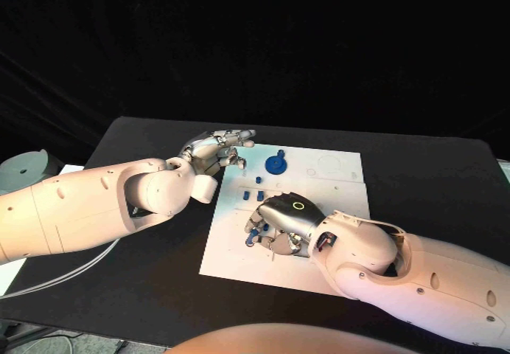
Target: Assemble the parts on the task board
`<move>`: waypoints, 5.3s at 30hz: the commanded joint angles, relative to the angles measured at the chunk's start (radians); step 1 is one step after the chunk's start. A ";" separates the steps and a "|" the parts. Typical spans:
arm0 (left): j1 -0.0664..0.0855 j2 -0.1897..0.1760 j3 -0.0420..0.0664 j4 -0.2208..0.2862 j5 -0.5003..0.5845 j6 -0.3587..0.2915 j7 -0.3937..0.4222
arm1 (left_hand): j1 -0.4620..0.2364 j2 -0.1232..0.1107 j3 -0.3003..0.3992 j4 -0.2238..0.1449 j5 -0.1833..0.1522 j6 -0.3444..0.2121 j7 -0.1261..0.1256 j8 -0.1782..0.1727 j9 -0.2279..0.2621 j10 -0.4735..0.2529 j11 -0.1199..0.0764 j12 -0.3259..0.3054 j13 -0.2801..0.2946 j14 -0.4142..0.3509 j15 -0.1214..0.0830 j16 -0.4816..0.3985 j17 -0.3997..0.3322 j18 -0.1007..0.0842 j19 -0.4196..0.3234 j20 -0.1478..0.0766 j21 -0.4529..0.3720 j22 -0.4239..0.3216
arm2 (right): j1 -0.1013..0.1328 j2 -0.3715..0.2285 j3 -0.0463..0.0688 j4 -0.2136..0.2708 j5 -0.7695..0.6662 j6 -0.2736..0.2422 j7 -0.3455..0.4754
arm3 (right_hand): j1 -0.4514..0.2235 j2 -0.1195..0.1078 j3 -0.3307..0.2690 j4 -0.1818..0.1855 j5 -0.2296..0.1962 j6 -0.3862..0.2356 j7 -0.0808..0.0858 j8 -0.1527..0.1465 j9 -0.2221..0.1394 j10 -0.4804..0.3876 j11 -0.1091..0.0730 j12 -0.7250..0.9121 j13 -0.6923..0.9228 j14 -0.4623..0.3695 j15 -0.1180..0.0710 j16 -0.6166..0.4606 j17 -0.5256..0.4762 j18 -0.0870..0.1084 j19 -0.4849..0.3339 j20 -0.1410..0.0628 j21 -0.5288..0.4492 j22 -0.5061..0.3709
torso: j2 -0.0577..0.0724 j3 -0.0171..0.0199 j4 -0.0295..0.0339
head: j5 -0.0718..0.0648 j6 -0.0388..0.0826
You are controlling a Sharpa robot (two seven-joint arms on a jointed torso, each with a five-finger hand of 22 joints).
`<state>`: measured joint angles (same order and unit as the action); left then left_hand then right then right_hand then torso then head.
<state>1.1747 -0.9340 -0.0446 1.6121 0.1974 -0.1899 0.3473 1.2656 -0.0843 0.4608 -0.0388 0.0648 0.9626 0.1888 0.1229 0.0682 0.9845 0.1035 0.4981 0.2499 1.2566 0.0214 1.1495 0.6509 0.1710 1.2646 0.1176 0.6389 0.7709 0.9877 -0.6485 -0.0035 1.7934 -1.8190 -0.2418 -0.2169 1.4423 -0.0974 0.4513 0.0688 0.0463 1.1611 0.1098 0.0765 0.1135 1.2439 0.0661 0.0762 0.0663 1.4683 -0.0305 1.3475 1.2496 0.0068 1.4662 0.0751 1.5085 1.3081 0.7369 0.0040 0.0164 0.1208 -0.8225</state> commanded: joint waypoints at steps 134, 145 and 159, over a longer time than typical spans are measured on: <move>0.000 -0.013 -0.008 0.002 -0.004 0.023 -0.001 | -0.002 0.011 -0.001 -0.003 0.004 -0.012 0.002 0.014 0.002 -0.015 0.003 0.017 0.001 -0.011 0.000 0.009 -0.008 0.011 -0.007 0.001 -0.005 -0.001 | -0.049 -0.385 -0.004 0.153 0.256 -0.040 -0.404 | -0.163 0.086 -0.561 0.210 0.242 -0.081 -0.033 0.180 0.143 0.250 -0.067 1.352 1.379 0.073 -0.039 0.134 0.147 -0.007 0.105 -0.035 0.062 0.263 | -0.012 -0.0084 -0.0332 | -0.100 0.020; 0.000 -0.016 -0.008 0.004 -0.004 0.023 -0.001 | -0.002 0.011 -0.001 -0.003 0.004 -0.012 0.002 0.014 0.002 -0.015 0.003 0.017 0.001 -0.011 0.000 0.009 -0.008 0.011 -0.007 0.001 -0.005 -0.001 | -0.050 -0.400 -0.002 0.182 0.338 -0.164 -0.394 | -0.114 0.111 -0.556 0.187 0.352 -0.075 -0.045 0.196 0.171 0.257 -0.079 1.354 1.387 0.073 -0.049 0.136 0.150 -0.007 0.105 -0.045 0.062 0.263 | -0.013 -0.0083 -0.0336 | -0.102 0.021; 0.000 -0.017 -0.008 0.006 -0.004 0.024 -0.001 | -0.005 0.012 -0.002 -0.001 0.004 -0.014 0.002 0.016 0.002 -0.017 0.004 0.020 0.000 -0.012 0.000 0.010 -0.010 0.011 -0.007 0.001 -0.005 -0.001 | -0.036 -0.419 0.015 0.231 0.462 -0.264 -0.367 | -0.120 0.109 -0.566 0.193 0.381 -0.082 -0.043 0.194 0.179 0.257 -0.078 1.350 1.387 0.073 -0.050 0.135 0.148 -0.007 0.105 -0.047 0.062 0.263 | -0.012 -0.0084 -0.0321 | -0.107 0.024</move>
<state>1.1746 -0.9517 -0.0529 1.6145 0.1970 -0.1858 0.3393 1.2603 -0.0789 0.4608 -0.0388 0.0648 0.9556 0.1889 0.1353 0.0682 0.9739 0.1069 0.5151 0.2493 1.2494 0.0213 1.1532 0.6418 0.1708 1.2646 0.1176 0.6389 0.7709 0.9517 -1.0699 0.0117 2.0240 -1.4144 -0.4863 -0.5946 1.2747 -0.0291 -0.1092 0.2644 0.4242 1.0841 0.0697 0.2700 0.2942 1.4531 0.0067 1.2449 1.0642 1.4663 -0.0754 1.4798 1.3074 0.0066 1.4662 0.0321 1.5667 1.3081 0.7239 -0.0044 -0.0164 0.0145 -0.7975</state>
